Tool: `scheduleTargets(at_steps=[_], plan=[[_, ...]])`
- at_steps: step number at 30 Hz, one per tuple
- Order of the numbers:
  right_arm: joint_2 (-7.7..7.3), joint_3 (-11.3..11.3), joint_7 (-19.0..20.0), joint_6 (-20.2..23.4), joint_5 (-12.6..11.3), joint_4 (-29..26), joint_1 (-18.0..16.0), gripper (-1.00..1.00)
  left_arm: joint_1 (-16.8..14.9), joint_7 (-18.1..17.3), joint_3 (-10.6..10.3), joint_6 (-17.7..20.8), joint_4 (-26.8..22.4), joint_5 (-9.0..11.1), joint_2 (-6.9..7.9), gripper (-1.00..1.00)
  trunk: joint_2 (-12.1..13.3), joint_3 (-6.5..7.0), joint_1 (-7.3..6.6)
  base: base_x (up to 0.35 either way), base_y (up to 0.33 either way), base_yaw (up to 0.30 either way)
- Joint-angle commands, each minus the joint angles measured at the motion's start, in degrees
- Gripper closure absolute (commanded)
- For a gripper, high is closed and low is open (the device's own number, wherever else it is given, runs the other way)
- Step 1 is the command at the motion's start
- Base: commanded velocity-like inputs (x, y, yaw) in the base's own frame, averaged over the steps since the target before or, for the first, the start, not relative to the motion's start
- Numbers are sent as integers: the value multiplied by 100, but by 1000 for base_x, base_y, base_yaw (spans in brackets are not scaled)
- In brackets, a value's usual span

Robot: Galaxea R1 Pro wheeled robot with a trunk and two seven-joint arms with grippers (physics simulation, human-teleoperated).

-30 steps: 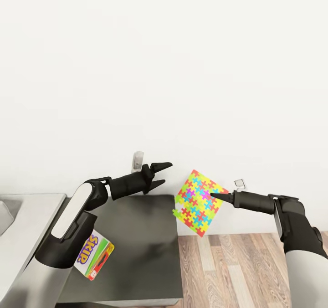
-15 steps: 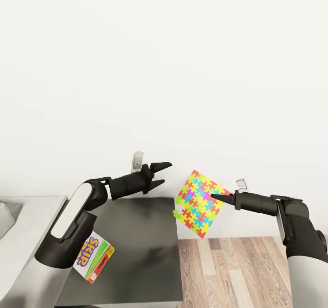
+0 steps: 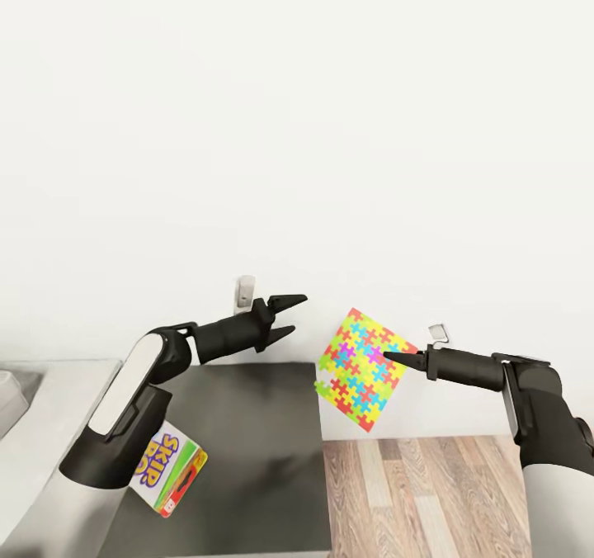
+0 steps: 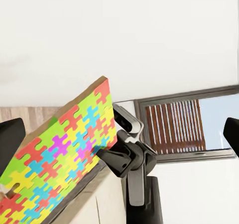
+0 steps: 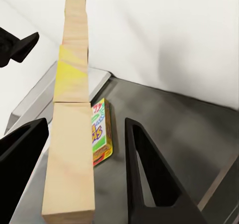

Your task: Put all the toys in the child's room - the three board games (two on the bed and one on the table), the two jigsaw puzzles on the table, and the tennis ball on the table - inside the toy box on the table in the child's room.

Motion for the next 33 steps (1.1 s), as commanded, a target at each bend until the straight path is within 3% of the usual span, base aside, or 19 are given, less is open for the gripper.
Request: scheduleTargets(at_steps=[1,5,10,33], plan=[[2,-12,54,61,59,-6,-7,100,16,49,50,2,-7,59,4,-100,-11,-2,4,0,0,0],[-1,-12,54,61,63,-6,-7,100,146,28,298,41,-47,59,9,-100,-11,35,4,0,0,0],[-7,-12,54,61,60,-6,-7,100,208,12,404,58,-68,59,59,-100,-11,82,4,0,0,0],[3,-12,54,61,64,-6,-5,100,232,42,417,58,-77,60,130,-100,-11,297,4,0,0,0]])
